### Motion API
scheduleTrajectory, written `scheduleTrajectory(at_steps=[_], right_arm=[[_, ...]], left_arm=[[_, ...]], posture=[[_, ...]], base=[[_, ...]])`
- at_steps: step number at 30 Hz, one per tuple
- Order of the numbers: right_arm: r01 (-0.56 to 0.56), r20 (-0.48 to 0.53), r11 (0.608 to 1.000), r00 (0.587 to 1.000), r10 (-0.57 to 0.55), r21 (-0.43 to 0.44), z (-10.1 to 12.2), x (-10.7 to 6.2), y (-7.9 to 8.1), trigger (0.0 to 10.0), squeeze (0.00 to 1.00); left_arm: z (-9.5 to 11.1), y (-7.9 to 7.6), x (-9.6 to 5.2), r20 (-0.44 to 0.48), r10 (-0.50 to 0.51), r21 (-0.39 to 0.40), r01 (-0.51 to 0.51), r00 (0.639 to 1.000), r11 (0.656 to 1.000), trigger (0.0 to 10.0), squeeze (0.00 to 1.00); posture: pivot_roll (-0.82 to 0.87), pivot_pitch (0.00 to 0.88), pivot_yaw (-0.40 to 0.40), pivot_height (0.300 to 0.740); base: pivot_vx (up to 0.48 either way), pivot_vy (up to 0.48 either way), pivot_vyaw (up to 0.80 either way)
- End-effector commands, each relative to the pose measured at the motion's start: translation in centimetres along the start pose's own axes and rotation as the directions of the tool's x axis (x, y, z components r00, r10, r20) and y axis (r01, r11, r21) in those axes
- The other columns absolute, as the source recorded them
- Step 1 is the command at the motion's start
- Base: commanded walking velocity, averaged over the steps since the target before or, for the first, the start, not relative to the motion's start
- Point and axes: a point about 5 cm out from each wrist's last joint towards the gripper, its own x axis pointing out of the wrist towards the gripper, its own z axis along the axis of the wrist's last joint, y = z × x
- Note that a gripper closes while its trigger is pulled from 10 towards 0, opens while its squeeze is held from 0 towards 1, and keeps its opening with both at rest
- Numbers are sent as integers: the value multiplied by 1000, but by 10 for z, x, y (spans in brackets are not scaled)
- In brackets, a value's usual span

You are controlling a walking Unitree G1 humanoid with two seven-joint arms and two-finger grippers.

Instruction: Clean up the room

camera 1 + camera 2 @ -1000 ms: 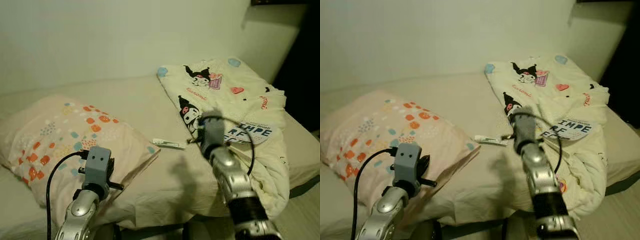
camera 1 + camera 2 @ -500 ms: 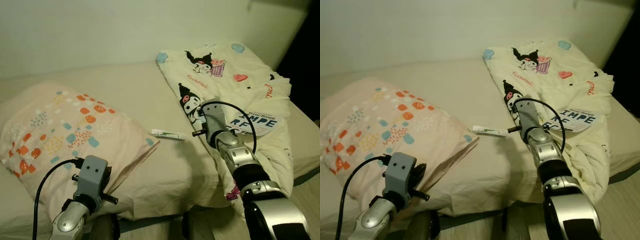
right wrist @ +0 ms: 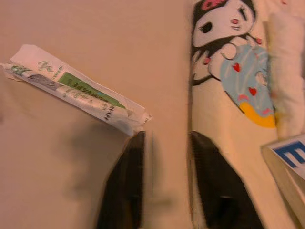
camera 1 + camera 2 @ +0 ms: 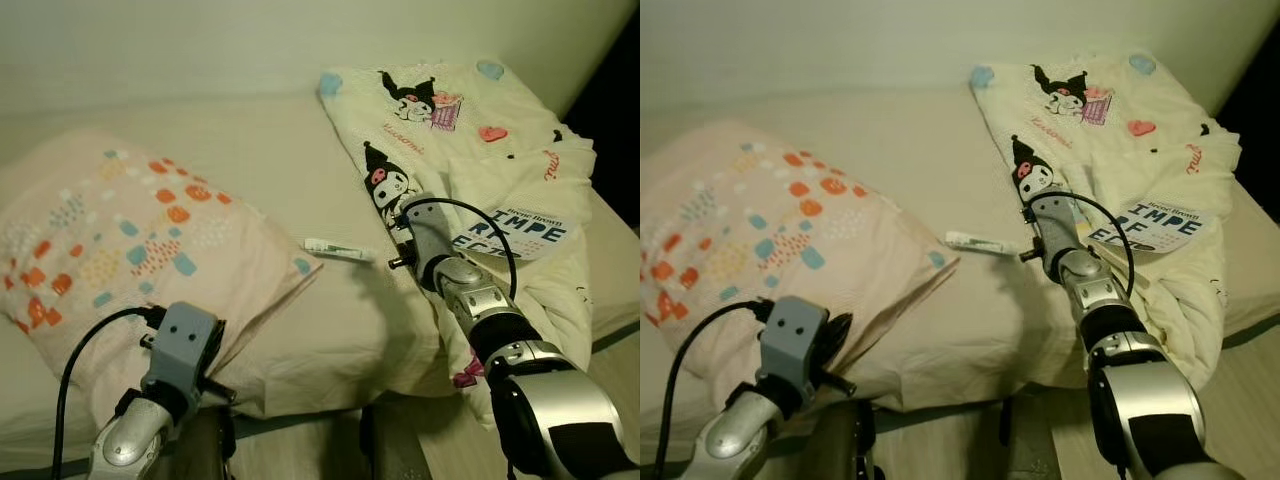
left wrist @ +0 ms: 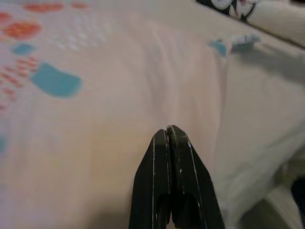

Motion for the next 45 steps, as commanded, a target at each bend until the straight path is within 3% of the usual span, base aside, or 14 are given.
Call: scheduleTrajectory(at_steps=[1,10,13,29,30,34,39,45], right_arm=[[-1,-7,1000,1000,1,-7,-4,-1,-2,10000,1000],[-3,12,995,1000,5,-99,-9,-1,0,10000,1000],[30,42,989,999,-24,-147,-9,-2,-1,10000,1000],[-6,63,998,998,10,-63,-14,-2,4,10000,1000],[-15,77,1000,997,16,-13,-12,-2,6,10000,0],[-49,106,996,993,42,72,-10,-1,10,10000,0],[-61,113,995,992,51,79,-10,-1,12,10000,0],[45,121,995,991,-56,94,-5,-2,-1,10000,0]], left_arm=[[4,2,-8,-19,-14,16,14,1000,1000,10000,0],[18,7,-19,-10,-6,44,7,1000,999,10000,0],[25,7,-30,-23,5,59,-4,1000,998,10000,0],[40,14,-54,-71,62,44,-59,996,997,10000,0],[41,15,-57,-77,66,44,-63,995,997,10000,0],[48,20,-62,-83,75,43,-71,994,997,10000,0],[52,24,-64,-79,79,43,-76,994,996,10000,0],[59,30,-67,-73,112,17,-112,991,994,10000,0]], posture=[[93,340,-77,587],[143,372,-88,587],[181,396,-106,587],[285,449,-76,587],[305,449,-65,587],[336,455,-38,587],[345,457,-30,587],[343,457,1,587]], base=[[0,0,0],[0,0,0],[0,0,0],[0,0,0],[0,0,0],[0,0,0],[0,0,0],[0,0,0]])
